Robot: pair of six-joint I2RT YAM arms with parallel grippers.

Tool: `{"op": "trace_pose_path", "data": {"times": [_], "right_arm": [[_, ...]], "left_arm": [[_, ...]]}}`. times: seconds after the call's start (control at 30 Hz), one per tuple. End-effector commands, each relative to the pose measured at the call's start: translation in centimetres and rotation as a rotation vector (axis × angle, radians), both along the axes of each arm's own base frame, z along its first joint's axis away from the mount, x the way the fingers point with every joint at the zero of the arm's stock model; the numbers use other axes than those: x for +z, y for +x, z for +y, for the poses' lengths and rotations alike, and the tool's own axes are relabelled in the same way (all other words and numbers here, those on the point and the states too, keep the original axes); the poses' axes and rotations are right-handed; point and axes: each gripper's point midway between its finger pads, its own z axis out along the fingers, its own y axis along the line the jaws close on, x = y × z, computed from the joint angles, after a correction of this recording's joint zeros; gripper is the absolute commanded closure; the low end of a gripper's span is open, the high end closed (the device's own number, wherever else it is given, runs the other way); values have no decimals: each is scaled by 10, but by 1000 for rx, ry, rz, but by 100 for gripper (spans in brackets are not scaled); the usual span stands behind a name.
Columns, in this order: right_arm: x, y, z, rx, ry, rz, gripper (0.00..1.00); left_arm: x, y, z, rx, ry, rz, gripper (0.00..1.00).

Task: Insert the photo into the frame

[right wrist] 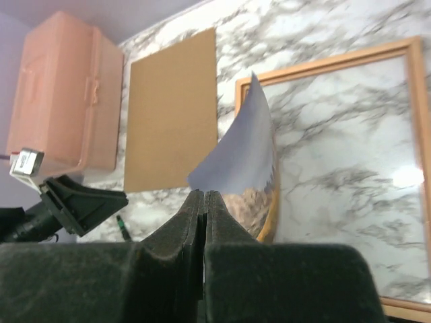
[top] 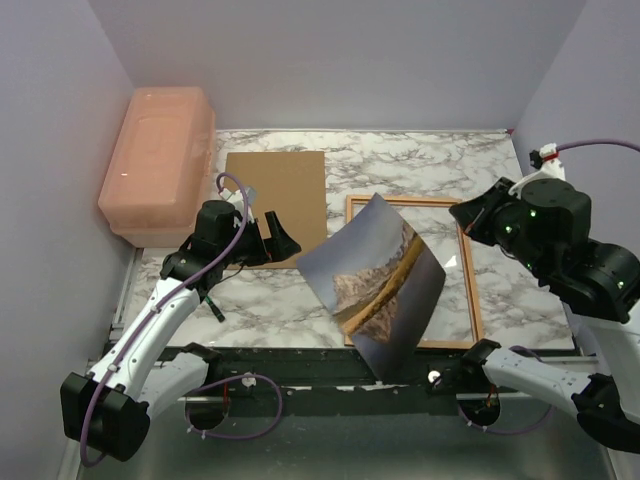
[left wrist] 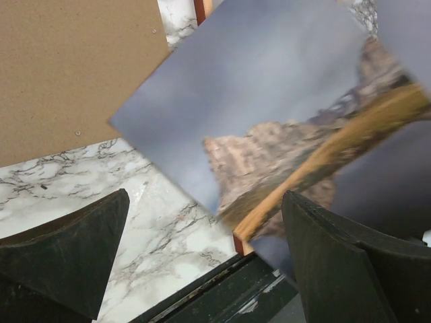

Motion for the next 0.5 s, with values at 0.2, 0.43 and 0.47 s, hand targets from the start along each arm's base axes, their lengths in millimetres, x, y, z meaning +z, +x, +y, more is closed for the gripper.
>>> {"op": "trace_pose_path", "data": {"times": [0.2,0.43,0.47], "right_arm": [[33,13,-44,-133,-260,-59,100],[-15,31,-1,0,-257,14,98],[-31,33,4,15,-263,47,92]], "left_arm": [[13,-3,-8,-41,-36,-21,1],[11,-4,-9,-55,-34,-14,1],[10,-4,-10,-59,-33,-11,2]]}}
